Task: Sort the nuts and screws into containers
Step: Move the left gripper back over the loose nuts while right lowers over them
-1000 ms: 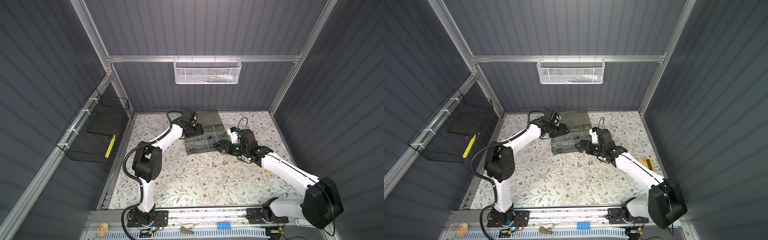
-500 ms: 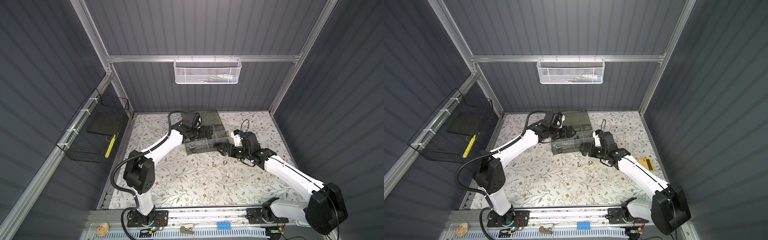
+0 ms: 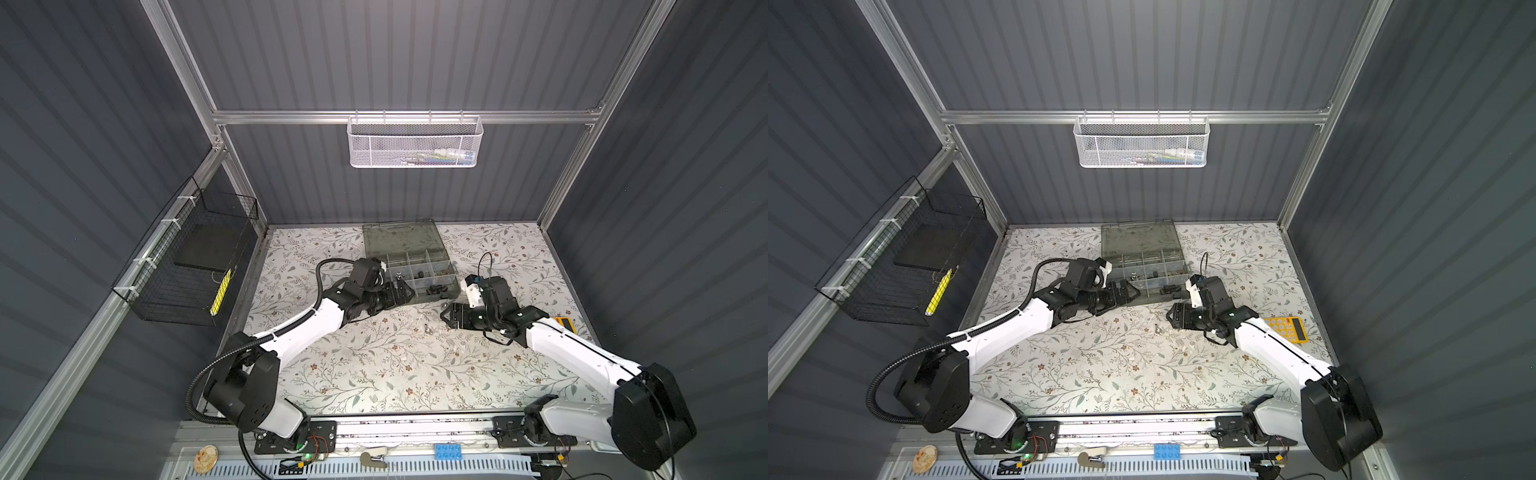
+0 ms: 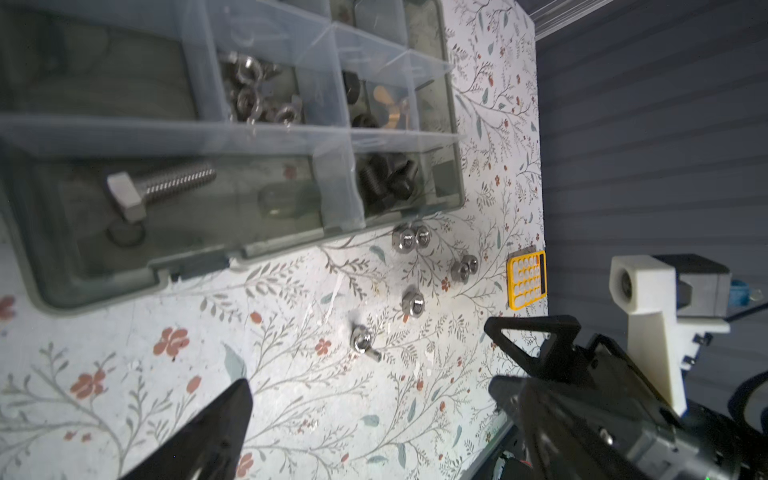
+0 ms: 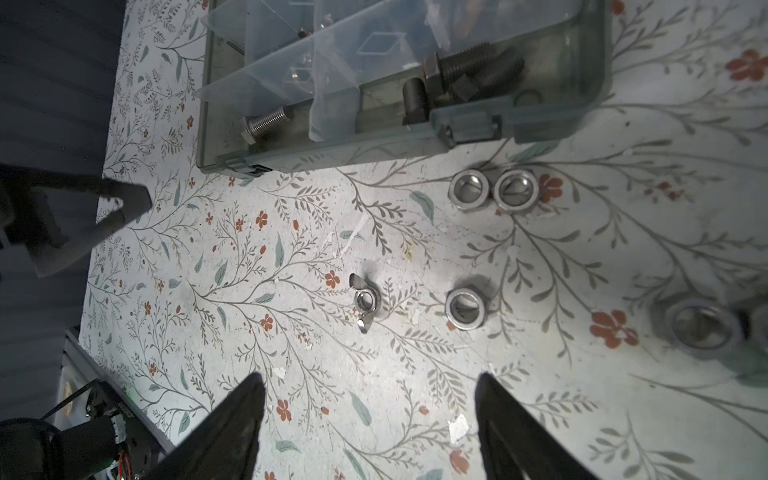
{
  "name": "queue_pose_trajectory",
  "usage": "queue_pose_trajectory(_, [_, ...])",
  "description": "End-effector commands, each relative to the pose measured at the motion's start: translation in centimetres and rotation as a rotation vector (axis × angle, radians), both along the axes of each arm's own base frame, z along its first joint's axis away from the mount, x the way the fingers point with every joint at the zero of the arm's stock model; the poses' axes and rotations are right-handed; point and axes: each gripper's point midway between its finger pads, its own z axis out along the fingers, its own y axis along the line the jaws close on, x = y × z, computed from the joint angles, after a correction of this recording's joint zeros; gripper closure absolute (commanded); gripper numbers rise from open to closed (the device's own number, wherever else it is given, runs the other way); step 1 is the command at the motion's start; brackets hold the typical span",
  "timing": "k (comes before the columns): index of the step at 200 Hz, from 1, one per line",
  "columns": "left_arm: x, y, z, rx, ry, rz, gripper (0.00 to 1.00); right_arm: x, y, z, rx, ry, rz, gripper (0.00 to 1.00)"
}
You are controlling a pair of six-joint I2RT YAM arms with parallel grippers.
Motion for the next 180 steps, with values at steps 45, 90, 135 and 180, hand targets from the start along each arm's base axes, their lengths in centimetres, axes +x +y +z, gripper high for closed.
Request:
queue_pose_trajectory(45, [-3.4, 0.7, 0.0, -0.221, 0.028, 0.036, 0.0, -0.5, 1.9, -3.1, -0.08, 0.042, 0.066, 0.4])
queue_pose_trajectory(90, [-4.7, 1.6, -1.3, -0.268, 0.043, 0.061, 0.0, -1.0, 3.6, -5.0, -0.143, 0.082, 0.111, 0.51])
queue_pose_trajectory(135, [-5.5, 2.0, -1.3, -0.257, 0.029, 0.037, 0.0, -0.4, 4.5, -6.1, -0.199, 0.084, 0.129, 0.59])
queue_pose_trajectory(180, [-5.4, 1.8, -1.3, -0.245, 0.032, 0.026, 0.0, 0.1, 4.8, -7.2, -0.234, 0.102, 0.136, 0.68])
